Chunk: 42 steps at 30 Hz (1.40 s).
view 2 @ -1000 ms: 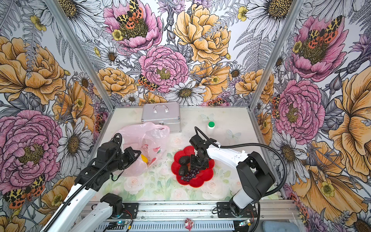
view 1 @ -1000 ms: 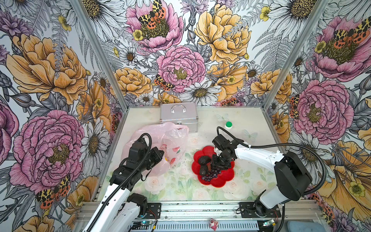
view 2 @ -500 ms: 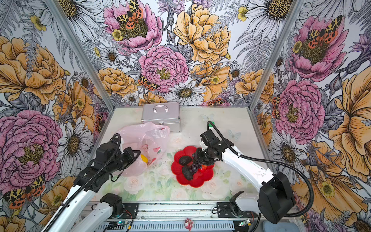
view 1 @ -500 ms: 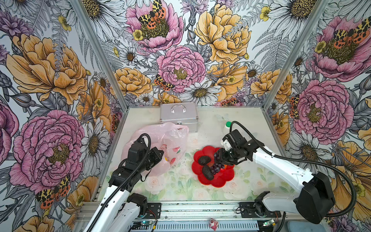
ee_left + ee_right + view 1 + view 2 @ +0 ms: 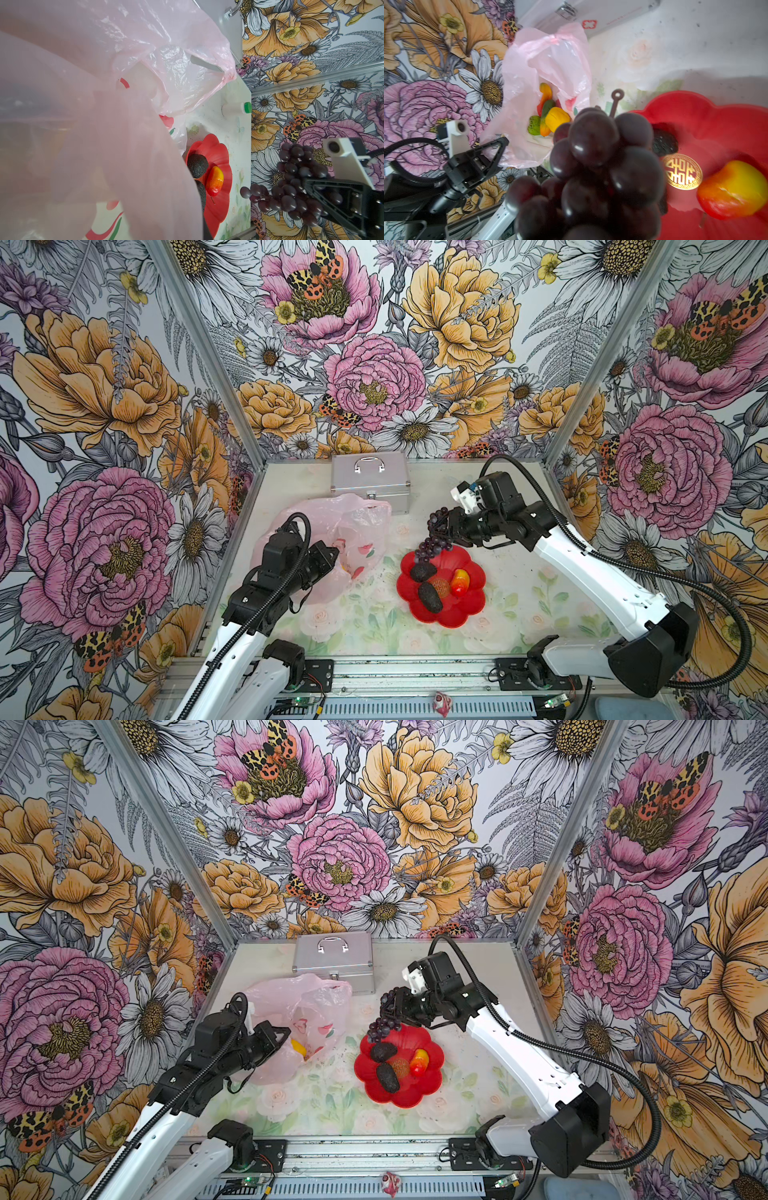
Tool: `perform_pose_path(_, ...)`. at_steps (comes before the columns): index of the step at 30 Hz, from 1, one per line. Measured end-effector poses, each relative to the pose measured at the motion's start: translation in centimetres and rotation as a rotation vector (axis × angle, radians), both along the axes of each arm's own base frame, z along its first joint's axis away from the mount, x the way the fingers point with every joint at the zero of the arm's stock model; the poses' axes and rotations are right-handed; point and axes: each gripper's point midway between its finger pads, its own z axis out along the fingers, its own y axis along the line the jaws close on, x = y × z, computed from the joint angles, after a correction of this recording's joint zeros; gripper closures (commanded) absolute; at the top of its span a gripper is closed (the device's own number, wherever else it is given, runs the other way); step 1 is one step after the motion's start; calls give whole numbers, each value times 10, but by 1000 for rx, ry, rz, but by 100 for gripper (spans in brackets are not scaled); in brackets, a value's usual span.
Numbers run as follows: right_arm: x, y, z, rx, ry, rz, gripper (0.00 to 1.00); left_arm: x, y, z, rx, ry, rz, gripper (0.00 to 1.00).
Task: Place the fruits into the plastic bag
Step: Place the fruit in the plastic bag.
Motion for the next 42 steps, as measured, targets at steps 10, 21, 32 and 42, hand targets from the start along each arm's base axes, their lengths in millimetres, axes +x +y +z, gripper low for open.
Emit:
perform_pose_path(10,45,70,5,118,38,55,62,0,0,2,0,-7,-1,100)
perform_pose_path(21,53,179,-58,138,147,214,62,-1,0,3,-2,-10,1,100)
perform_pose_path(32,25,223,-89,149,261,287,61,8,4,14,-33,-51,52,100)
perform_pose_path(42,10,233,-88,159,221,350,61,21,14,26,-21,-83,112,100)
